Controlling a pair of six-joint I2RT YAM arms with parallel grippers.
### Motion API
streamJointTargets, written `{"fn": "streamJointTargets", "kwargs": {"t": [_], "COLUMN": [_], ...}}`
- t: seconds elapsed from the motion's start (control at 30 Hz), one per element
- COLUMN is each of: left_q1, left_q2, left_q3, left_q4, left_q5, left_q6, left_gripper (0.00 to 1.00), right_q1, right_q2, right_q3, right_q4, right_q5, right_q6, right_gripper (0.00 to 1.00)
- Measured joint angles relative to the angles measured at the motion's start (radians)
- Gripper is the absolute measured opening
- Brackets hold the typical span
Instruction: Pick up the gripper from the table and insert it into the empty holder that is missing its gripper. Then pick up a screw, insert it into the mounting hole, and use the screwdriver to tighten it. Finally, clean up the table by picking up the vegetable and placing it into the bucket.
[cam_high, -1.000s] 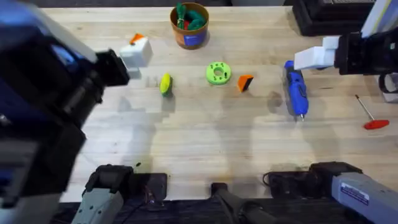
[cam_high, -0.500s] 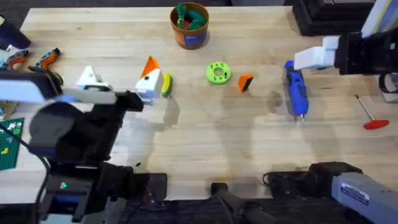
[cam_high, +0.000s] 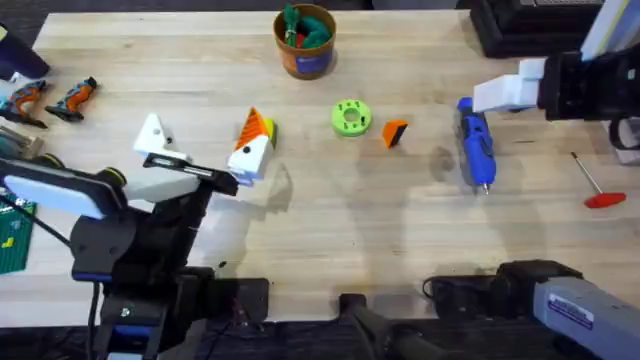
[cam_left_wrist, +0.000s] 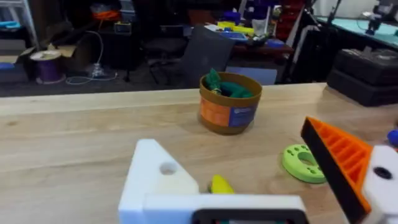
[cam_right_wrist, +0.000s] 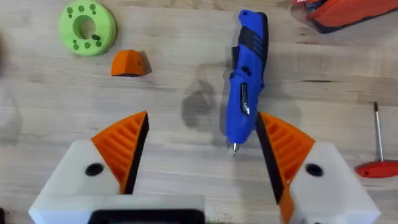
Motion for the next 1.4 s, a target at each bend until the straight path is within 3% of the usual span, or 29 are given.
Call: {"fn": "streamJointTargets", "kwargs": {"t": [0.37, 0.53, 0.87, 1.2, 1.4], "left_q1": [0.029, 0.031, 0.031, 0.031, 0.031], "left_q2": [-0.006, -0.006, -0.006, -0.005, -0.006], "left_q3": [-0.01, -0.01, -0.011, -0.01, -0.01], "left_q4": [-0.02, -0.078, -0.114, -0.147, -0.167], "left_q5": [0.08, 0.133, 0.404, 0.756, 0.904], "left_q6": [0.043, 0.056, 0.2, 0.229, 0.23], "left_gripper": [0.986, 0.986, 0.986, 0.986, 0.986], "right_q1": [0.0, 0.0, 0.0, 0.0, 0.0], "right_q2": [0.0, 0.0, 0.0, 0.0, 0.0], "right_q3": [0.0, 0.0, 0.0, 0.0, 0.0], "right_q4": [0.0, 0.0, 0.0, 0.0, 0.0], "right_q5": [0.0, 0.0, 0.0, 0.0, 0.0], "right_q6": [0.0, 0.0, 0.0, 0.0, 0.0], "right_gripper": [0.992, 0.992, 0.992, 0.99, 0.991]}}
